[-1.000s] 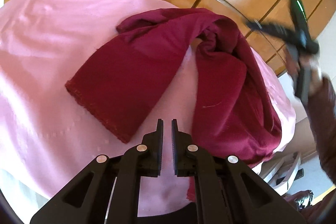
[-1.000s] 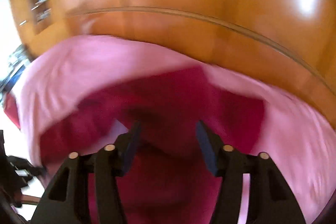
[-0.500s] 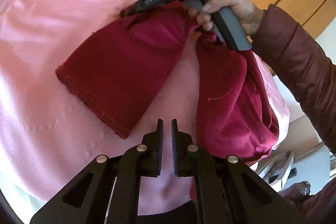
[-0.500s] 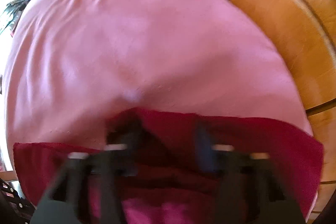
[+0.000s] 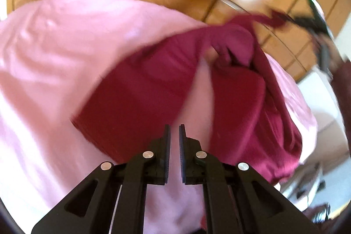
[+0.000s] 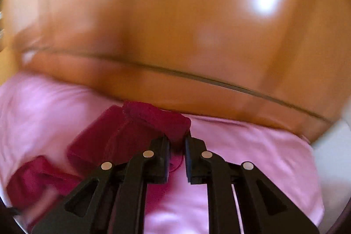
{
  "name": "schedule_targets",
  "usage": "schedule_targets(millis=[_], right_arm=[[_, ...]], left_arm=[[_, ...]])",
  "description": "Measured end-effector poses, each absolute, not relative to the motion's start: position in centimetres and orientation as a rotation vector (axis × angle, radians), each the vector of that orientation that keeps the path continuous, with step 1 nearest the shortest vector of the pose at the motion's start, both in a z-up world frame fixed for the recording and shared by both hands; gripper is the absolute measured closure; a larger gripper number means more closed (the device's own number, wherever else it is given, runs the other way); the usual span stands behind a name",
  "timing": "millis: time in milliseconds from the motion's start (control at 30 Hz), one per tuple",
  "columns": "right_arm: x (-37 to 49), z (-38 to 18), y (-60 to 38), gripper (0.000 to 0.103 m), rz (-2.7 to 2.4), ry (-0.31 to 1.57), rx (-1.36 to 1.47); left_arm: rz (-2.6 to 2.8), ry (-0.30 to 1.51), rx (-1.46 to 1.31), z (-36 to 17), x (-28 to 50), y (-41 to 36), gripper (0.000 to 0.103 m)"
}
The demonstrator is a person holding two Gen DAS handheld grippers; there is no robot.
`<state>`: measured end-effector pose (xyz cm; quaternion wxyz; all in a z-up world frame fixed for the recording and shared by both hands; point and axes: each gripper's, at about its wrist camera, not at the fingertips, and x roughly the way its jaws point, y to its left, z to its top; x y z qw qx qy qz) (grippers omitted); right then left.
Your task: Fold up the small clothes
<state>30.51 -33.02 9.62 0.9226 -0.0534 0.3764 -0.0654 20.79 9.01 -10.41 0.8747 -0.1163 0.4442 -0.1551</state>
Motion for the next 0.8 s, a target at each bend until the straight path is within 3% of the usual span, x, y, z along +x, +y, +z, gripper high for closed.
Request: schedule_targets(millis=[67,100,133,300,467,500,567,600,633,800], right_arm=[[28.4,9.3,-40.3,0.093,-0.287,0.776,-0.064],[27.4,9.1,-43.3,0.093,-0.356,0.78,-0.046],[26.7,9.0,-45.8,0.093,-0.407,0.785,-0.033],[21.4,5.3,-59.1,0.093,-0.699,0.833,0.084],[17.5,-1.2,-67.1,0.092,-0.898,0.958,0.196],[17.2,-2.4,-67.0,0.087,-0.914,0.982,0.204],[16.0,-4.4,-68.4,0.059,-0.943,1.005,0.256],[15.6,-4.8,-68.7,0.043,-0.94,0.993,0.283],[15.0,-4.8,-68.8,0.041,-0.936,0.977,0.286],[15.6,-3.1,-63.6,0.035,-0.774,0.907,0.219]], left_arm=[[-0.269,0.914,-0.224,-9.8,21.9,9.4,0.074],[-0.245,0.902,-0.227,-9.5,22.4,9.7,0.054],[-0.23,0.888,-0.228,-9.1,22.8,10.0,0.047],[-0.17,0.857,-0.133,-8.1,26.0,9.6,0.039],[-0.158,0.878,-0.029,-8.0,29.9,8.2,0.039],[-0.168,0.877,-0.016,-7.8,30.6,7.6,0.039],[-0.216,0.866,0.0,-7.1,31.8,6.0,0.038],[-0.243,0.849,0.022,-6.5,32.4,4.9,0.032],[-0.263,0.819,0.056,-5.9,32.9,3.5,0.028],[-0.4,0.756,0.184,-4.2,35.7,-2.9,0.027]])
